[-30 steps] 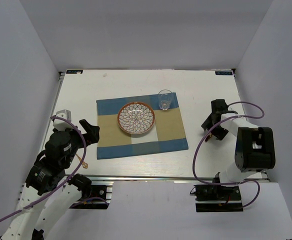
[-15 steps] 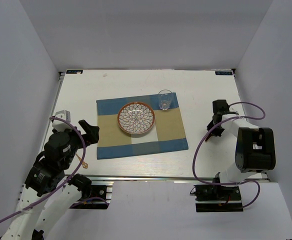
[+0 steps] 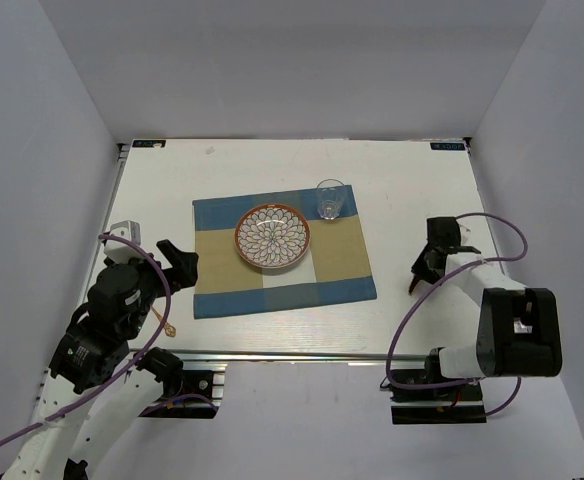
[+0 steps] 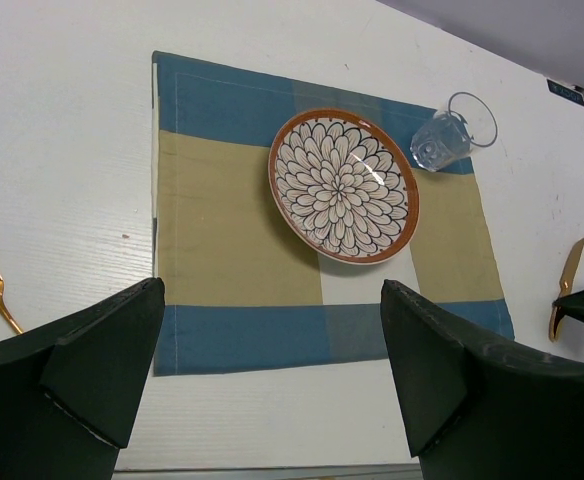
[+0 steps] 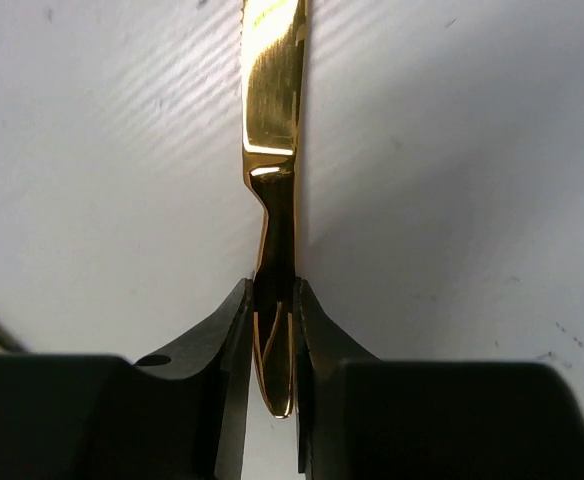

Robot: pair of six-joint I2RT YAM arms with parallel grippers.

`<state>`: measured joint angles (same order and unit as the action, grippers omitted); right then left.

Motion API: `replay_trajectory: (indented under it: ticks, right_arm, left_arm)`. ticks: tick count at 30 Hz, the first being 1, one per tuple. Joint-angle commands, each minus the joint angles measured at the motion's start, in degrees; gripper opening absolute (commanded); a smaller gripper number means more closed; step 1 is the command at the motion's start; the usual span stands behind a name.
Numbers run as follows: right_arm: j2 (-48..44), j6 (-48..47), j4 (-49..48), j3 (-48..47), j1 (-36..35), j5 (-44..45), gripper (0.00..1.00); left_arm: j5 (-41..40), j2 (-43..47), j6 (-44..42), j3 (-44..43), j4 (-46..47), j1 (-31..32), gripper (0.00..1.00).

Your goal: Set the dinner table for one person

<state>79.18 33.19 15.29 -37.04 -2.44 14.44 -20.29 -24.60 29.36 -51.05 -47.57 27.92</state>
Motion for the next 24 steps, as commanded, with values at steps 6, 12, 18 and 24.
replay_trajectory:
  ticks: [6,12,18,24]
  right_arm:
    - [-0.78,-13.06,5.54,-5.5,-5.91,-8.11,0.0]
    - [0.63,-15.78,8.53,-9.98,-12.06,-7.23,0.0]
    - [3.35,-17.46,10.46,-15.43,-16.89,-7.58,0.0]
    - [8.45,-16.67,10.2,-18.86,-21.37,-7.06,0.0]
  left_arm:
    - [0.69,-0.62,-0.54,-0.11,0.81,0.2,0.98]
    - [0.52,-1.33,-0.45,-0.11,0.64,0.2,0.98]
    - [0.17,-1.15,-0.36,-0.11,0.55,0.2,0.98]
    - [-0.01,-0.63,-0.19,-0.11,0.46,0.2,0.98]
